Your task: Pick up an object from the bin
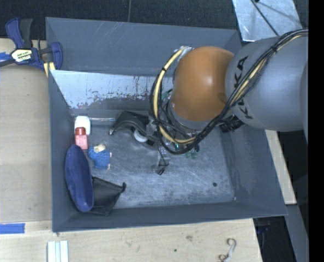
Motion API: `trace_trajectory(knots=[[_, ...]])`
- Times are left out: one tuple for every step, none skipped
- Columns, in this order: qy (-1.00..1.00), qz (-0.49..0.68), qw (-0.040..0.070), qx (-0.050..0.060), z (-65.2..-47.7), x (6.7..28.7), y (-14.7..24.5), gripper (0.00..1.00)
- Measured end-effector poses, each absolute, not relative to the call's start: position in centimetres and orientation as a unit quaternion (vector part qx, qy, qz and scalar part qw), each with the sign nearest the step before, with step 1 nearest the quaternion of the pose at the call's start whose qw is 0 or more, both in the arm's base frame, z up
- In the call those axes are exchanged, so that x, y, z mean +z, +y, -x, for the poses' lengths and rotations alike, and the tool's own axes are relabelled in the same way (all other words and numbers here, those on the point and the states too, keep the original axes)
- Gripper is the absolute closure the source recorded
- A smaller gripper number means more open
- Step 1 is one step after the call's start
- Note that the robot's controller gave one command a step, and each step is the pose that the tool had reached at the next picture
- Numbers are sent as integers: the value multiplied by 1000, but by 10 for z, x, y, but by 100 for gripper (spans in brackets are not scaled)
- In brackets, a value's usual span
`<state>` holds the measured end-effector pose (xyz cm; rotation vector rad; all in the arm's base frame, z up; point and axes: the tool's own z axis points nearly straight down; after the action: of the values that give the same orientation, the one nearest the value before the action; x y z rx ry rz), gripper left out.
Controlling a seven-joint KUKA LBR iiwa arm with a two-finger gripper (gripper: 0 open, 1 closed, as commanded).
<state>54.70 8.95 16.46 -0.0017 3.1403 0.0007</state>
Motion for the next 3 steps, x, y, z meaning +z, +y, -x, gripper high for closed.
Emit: trace_trajectory(knots=[[1000,-13,8,2,-585,88,67,0],[1000,-13,13,2,-587,94,67,100],[1000,-13,1,0,-581,90,66,0]])
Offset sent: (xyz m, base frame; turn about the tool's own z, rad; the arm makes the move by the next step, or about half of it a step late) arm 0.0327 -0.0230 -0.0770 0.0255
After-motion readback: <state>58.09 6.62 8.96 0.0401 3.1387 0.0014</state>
